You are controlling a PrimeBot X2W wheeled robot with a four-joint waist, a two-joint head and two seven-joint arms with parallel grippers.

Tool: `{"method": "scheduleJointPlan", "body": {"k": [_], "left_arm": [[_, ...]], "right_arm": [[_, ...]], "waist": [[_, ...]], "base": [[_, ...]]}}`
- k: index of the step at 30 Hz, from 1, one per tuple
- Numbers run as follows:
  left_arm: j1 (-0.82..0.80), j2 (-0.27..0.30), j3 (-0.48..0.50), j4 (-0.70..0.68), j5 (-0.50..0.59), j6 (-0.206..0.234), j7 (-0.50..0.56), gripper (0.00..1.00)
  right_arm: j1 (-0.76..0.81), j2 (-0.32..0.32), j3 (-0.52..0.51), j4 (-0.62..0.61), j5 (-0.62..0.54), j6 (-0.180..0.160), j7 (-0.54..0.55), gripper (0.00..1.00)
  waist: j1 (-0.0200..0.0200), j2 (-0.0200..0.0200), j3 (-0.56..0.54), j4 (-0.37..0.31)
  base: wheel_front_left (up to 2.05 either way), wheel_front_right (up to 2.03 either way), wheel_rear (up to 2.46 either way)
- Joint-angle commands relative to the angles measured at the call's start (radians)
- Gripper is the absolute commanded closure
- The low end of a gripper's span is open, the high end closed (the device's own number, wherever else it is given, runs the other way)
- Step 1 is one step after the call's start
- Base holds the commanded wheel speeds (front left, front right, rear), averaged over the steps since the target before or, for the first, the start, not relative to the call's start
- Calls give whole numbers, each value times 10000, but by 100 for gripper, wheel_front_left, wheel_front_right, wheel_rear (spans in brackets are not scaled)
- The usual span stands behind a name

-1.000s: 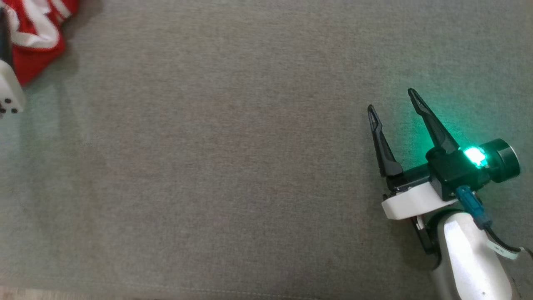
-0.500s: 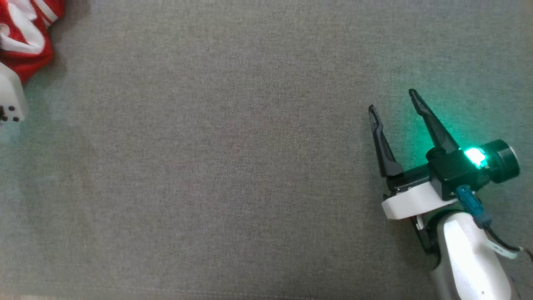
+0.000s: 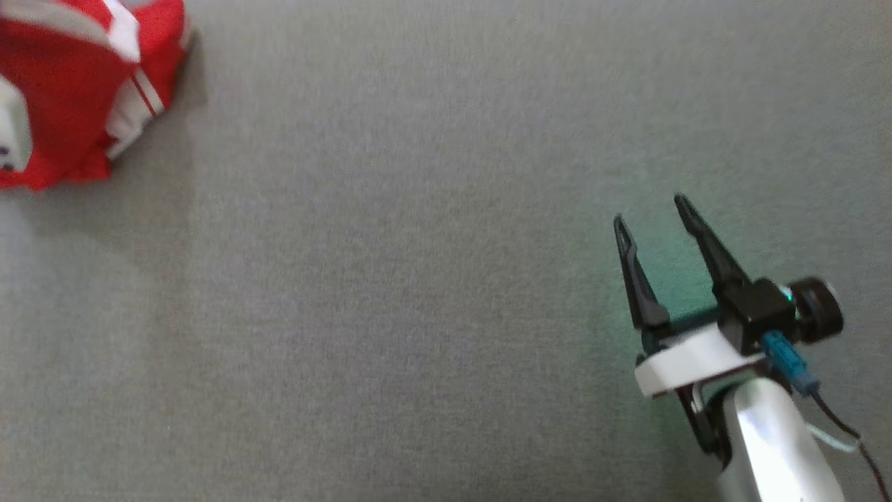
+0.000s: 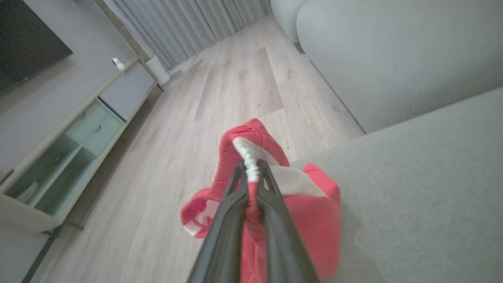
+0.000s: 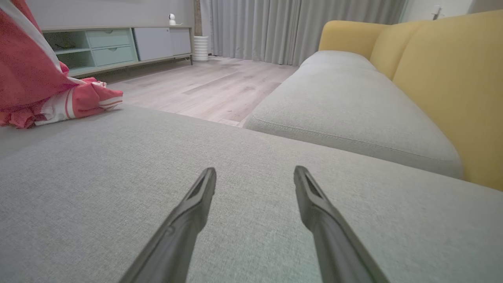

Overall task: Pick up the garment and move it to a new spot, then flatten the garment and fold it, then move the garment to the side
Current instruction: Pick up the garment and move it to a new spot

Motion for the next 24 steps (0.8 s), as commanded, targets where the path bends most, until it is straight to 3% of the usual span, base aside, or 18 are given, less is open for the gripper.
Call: {"method": "scheduleJointPlan", "body": {"k": [1, 8, 19, 24], "left_arm": [[-604, 659, 334, -389, -83, 24, 30, 100], [-1222, 124, -711, -2656, -556, 23, 579, 100], [-1671, -2400, -1334, -4614, -1669, 66, 283, 100], [-429, -2971, -1411, -4832, -2280, 251, -311, 100]], "right_arm": [[91, -4, 188, -251, 80, 77, -104, 0], [513, -4, 85, 230, 610, 77, -396, 0], [706, -4, -122, 428, 877, 77, -599, 0], [675, -4, -245, 450, 909, 77, -681, 0]], "waist": [[2, 0, -755, -299], [2, 0, -1909, -1129], [2, 0, -2014, -2155], [2, 0, -1723, -2274]], "base": [[0, 0, 0], [0, 0, 0], [0, 0, 0], [0, 0, 0]]}}
